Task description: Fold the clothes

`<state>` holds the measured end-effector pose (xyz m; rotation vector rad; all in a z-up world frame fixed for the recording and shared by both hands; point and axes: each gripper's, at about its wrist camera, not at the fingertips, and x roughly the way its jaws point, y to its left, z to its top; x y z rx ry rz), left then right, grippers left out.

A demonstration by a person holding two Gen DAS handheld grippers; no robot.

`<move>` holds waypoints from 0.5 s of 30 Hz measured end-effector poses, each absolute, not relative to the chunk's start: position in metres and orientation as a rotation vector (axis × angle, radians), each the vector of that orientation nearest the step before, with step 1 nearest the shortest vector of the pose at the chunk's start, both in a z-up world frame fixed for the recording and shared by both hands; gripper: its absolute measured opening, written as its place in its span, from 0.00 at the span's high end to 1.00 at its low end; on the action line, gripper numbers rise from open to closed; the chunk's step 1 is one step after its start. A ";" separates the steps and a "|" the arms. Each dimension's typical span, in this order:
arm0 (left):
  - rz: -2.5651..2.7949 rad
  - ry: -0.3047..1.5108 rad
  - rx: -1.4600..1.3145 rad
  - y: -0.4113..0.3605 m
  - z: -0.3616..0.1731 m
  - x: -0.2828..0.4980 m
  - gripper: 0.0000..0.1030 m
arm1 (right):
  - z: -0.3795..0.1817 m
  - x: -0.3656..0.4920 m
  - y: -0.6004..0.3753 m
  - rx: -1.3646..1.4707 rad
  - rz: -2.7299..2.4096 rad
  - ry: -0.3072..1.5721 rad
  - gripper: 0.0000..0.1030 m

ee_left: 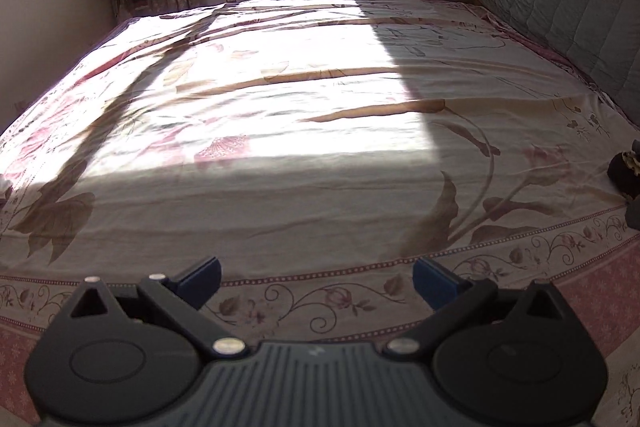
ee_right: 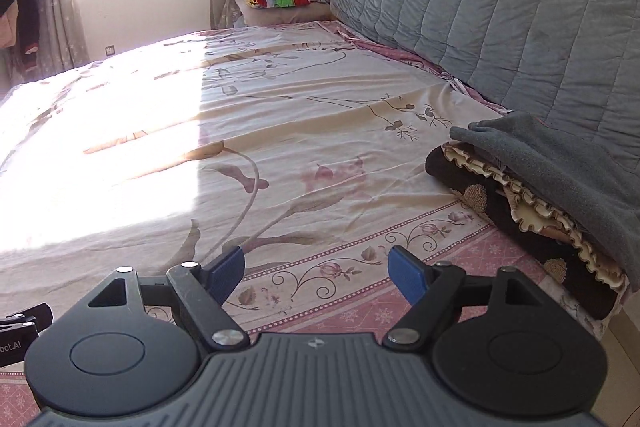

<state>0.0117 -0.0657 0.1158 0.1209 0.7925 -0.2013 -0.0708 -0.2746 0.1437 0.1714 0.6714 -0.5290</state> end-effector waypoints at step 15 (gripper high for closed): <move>-0.099 0.844 0.066 0.011 0.052 0.017 0.01 | 0.084 -0.034 -0.197 0.097 -0.333 0.807 0.20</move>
